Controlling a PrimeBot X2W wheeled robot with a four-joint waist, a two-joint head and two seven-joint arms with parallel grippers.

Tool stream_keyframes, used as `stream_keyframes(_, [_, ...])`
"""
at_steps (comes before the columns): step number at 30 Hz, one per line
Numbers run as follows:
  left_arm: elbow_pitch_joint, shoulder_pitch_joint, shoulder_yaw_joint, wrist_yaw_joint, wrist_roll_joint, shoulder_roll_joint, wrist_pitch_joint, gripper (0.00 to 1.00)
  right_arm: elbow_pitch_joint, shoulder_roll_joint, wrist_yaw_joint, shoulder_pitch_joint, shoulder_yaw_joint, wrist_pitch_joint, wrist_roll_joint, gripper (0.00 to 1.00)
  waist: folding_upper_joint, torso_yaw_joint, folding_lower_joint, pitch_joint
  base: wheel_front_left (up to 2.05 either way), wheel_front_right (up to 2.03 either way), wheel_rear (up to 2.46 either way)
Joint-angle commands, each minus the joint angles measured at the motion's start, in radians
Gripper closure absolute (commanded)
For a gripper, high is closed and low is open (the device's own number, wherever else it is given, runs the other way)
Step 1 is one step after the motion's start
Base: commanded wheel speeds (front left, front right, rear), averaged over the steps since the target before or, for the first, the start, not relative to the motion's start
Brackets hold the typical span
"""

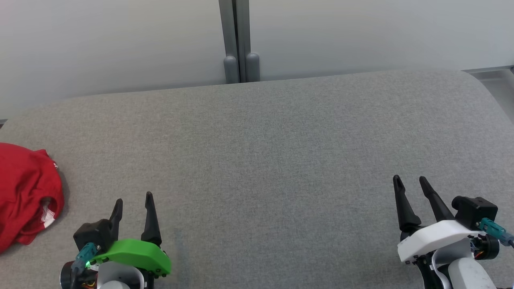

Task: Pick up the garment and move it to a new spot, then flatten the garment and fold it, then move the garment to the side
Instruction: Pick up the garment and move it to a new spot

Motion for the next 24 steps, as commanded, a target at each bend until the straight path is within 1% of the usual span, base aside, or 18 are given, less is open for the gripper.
stream_keyframes(1, [-0.008, -0.001, -0.005, -0.008, 0.033, 0.004, -0.011, 0.0, -0.005, -0.002, 0.0, 0.001, -0.003, -0.012, -0.032, 0.0, 0.0, -0.001, 0.0, 0.0, 0.0, 0.0, 0.0])
stream_keyframes(8, [-0.013, -0.018, -0.031, -0.028, 0.118, 0.004, -0.028, 0.0, -0.031, 0.001, 0.0, -0.013, -0.013, -0.028, -0.099, 0.0, 0.0, -0.001, 0.0, -0.001, 0.0, 0.0, 0.0])
stream_keyframes(15, [0.02, 0.001, -0.037, -0.026, 0.168, -0.007, -0.042, 0.0, -0.016, 0.004, 0.0, 0.008, -0.02, -0.043, -0.161, 0.0, 0.0, 0.009, 0.0, 0.002, 0.0, 0.0, 0.0])
stream_keyframes(19, [0.036, 0.01, -0.026, -0.019, 0.188, -0.017, -0.049, 0.0, -0.007, 0.005, 0.0, 0.015, -0.015, -0.051, -0.194, 0.0, 0.0, 0.04, 0.0, 0.01, 0.0, 0.0, 0.0])
stream_keyframes(24, [0.046, 0.007, -0.006, -0.013, 0.225, -0.026, -0.06, 0.0, -0.008, 0.005, 0.0, 0.011, -0.002, -0.062, -0.229, 0.0, 0.0, 0.117, 0.0, 0.032, 0.0, 0.0, 0.0])
